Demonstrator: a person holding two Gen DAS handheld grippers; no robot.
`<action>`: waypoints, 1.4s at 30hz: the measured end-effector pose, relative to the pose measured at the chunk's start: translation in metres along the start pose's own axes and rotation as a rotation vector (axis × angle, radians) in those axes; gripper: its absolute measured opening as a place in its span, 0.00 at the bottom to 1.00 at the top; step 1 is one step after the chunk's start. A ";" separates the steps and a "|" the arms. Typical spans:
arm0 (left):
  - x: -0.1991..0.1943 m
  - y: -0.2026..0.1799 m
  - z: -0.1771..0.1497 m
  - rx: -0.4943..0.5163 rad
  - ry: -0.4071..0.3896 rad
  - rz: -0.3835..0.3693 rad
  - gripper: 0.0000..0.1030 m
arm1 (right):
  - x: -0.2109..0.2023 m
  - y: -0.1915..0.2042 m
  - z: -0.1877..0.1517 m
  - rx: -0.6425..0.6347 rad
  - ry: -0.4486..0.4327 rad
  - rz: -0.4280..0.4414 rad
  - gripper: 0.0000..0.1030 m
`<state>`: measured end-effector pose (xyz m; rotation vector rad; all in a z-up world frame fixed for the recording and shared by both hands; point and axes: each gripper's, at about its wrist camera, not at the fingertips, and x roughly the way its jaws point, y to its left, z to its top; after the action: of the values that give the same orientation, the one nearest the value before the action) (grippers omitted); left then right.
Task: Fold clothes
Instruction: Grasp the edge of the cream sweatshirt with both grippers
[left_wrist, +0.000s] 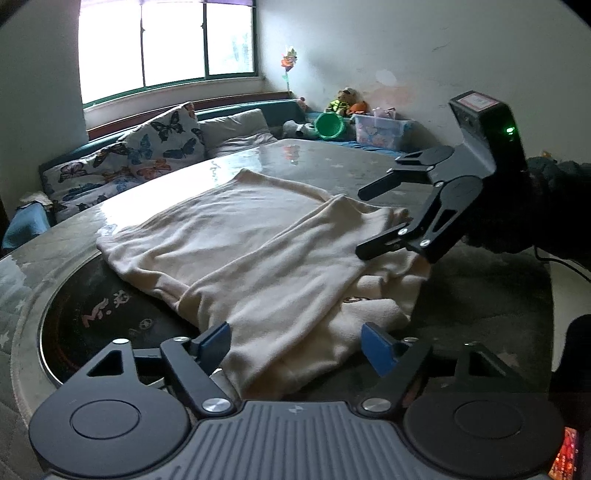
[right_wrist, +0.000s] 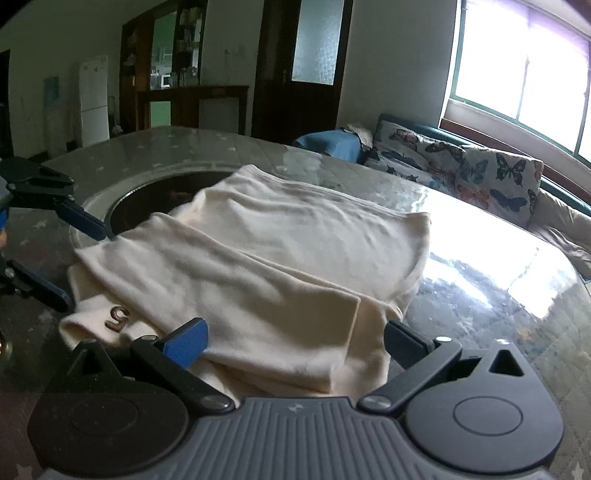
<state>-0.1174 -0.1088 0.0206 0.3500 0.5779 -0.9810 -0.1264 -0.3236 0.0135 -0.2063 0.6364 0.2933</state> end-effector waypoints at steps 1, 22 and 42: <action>-0.001 0.000 0.000 0.002 -0.001 -0.010 0.75 | -0.001 -0.001 0.000 -0.003 0.002 -0.005 0.99; -0.001 -0.020 0.005 0.079 0.009 -0.141 0.68 | -0.063 0.031 -0.006 -0.274 0.028 0.102 0.76; 0.015 -0.035 0.006 0.202 0.016 -0.109 0.66 | -0.054 0.030 0.000 -0.262 0.039 0.163 0.08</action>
<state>-0.1389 -0.1400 0.0161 0.5100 0.5176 -1.1464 -0.1775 -0.3065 0.0434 -0.4133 0.6535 0.5312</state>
